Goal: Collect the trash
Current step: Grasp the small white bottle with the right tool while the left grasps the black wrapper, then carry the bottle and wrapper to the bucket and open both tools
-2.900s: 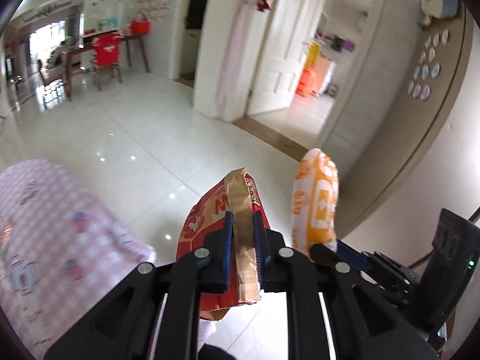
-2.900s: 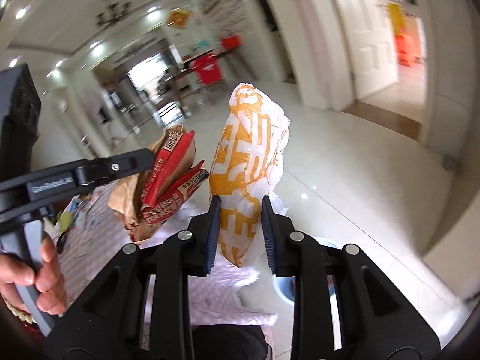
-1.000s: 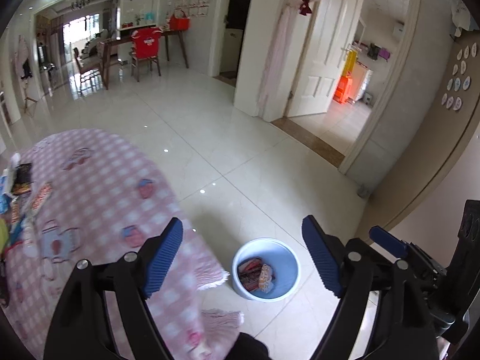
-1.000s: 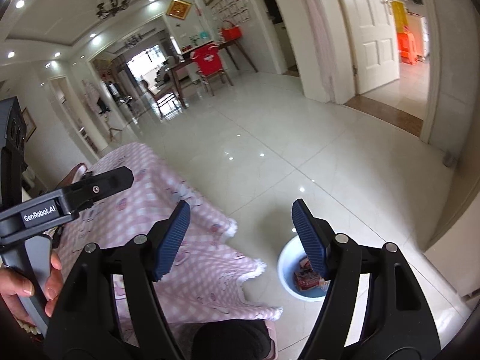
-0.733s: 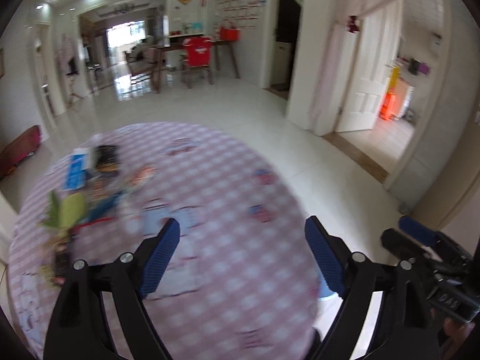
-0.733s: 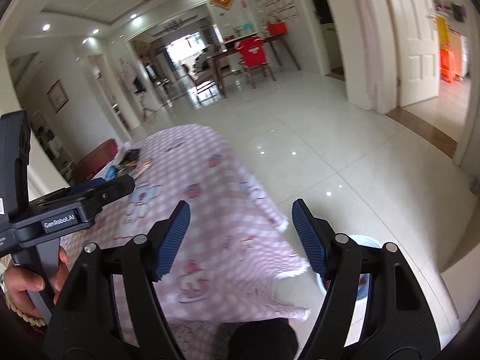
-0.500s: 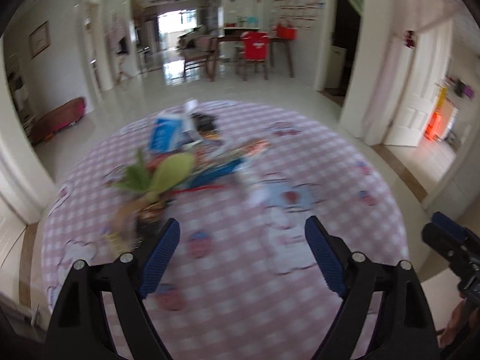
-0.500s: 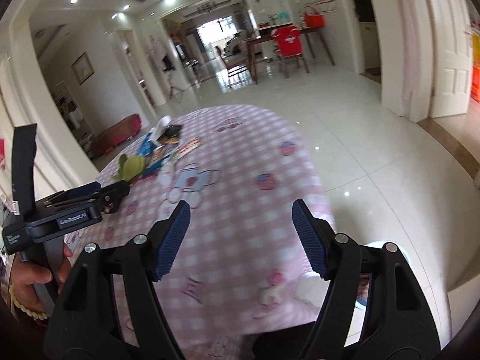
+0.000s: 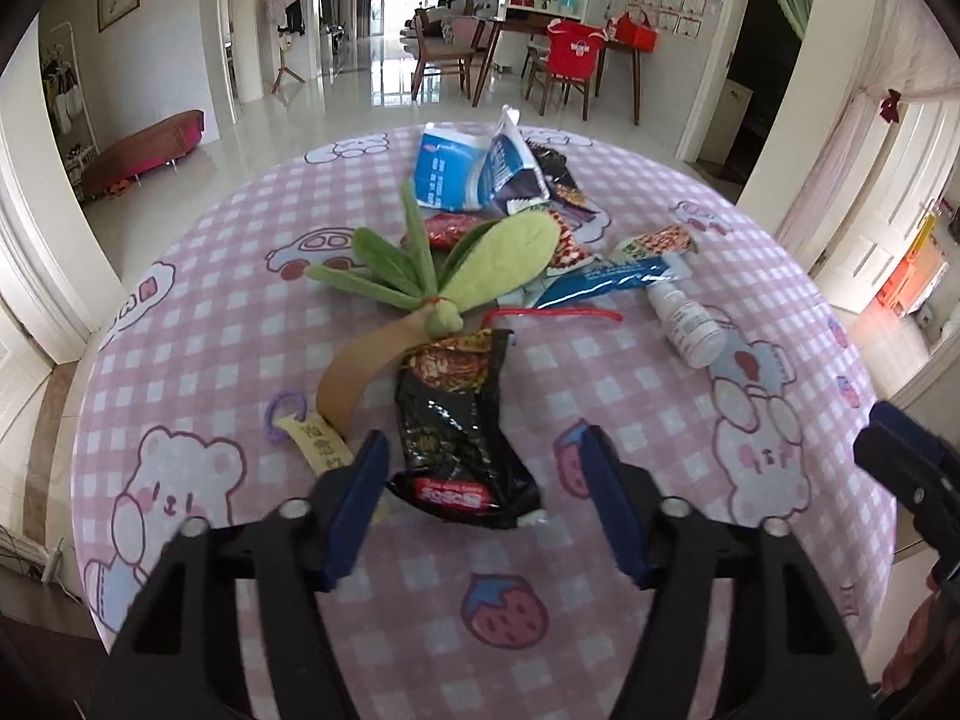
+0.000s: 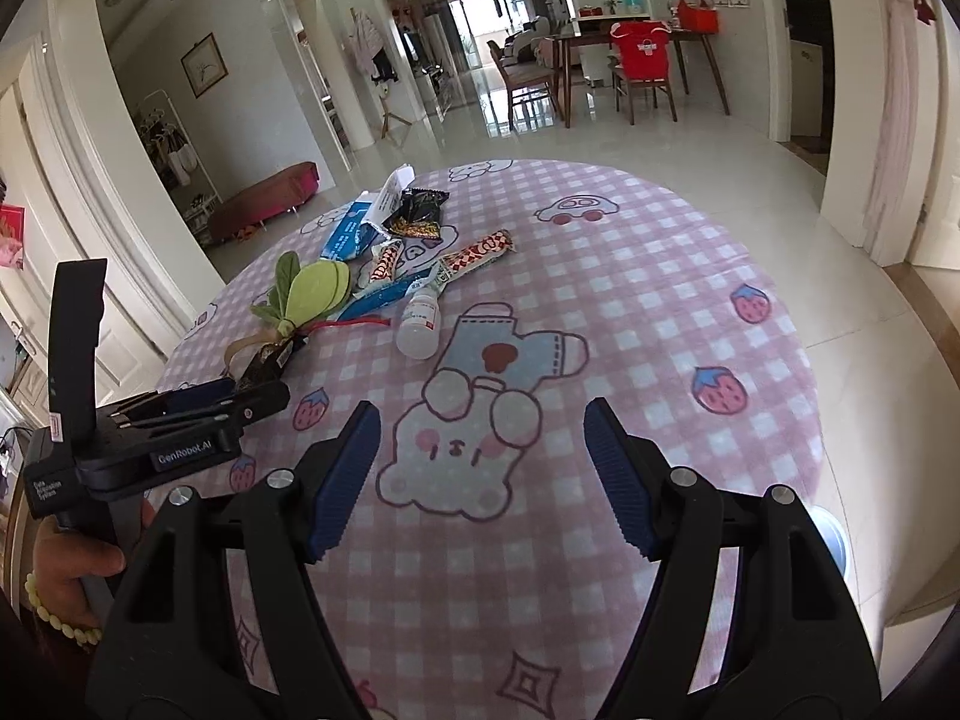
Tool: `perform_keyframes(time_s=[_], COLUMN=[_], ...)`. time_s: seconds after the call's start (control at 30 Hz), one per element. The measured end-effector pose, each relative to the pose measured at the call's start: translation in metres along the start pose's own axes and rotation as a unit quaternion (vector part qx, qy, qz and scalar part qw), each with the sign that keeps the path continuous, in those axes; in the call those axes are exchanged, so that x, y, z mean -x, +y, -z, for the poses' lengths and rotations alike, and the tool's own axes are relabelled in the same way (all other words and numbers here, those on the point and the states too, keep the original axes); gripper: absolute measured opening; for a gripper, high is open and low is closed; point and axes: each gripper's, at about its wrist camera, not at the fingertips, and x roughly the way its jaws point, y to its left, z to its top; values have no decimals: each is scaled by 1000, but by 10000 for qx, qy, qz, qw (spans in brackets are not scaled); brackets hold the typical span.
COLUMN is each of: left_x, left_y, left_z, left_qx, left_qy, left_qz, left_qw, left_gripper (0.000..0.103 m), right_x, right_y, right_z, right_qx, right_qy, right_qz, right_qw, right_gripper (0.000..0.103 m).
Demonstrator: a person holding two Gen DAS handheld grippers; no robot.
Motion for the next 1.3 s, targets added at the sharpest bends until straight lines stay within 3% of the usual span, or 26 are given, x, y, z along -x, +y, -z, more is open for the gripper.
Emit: perform_keyframes(time_s=[0.07,0.17,0.2,0.3,0.4,0.57,0.6,0.63,0.7,1.03,1.3], left_x=[-2,2,5,12,16,21,22,22,23,42,64], left_y=[4,11,12,9,4,-1,-2,-3,-4,-41,-111], left_z=[0,-2,-3,-4,-5,-8,-9,-10,-12,-13,-9], left_qx=[44,183,195,193,116,101,98,95,95,-193,-728], left_qy=[-32,-110,-147,-231,-293,-358,-369,-383,-388,-518,-565], left_qz=[23,293,421,744,795,875,860,857,858,1020,1422], left_qw=[10000,9993,9988,9968,9963,9955,9956,9955,9955,9933,9855], left_gripper=[34,28,21,19,19,19,19,19,19,19,19], right_x=[-7,-22,-25,-45,-63,-87,-90,-94,-97,-34,50], right_y=[3,7,8,14,21,29,29,29,28,3,-50], right_z=[-4,-13,-13,-21,-29,-39,-40,-40,-39,-23,-7], right_qx=[73,162,189,246,327,496,510,521,507,288,-271], right_qy=[33,129,152,304,402,532,558,648,746,350,-298], right_qz=[5,-12,-33,-138,-174,-176,-177,-184,-264,-352,-287], right_qw=[10000,9998,9997,9991,9985,9972,9970,9964,9956,9984,9988], right_gripper=[70,70,70,69,69,53,47,28,24,24,24])
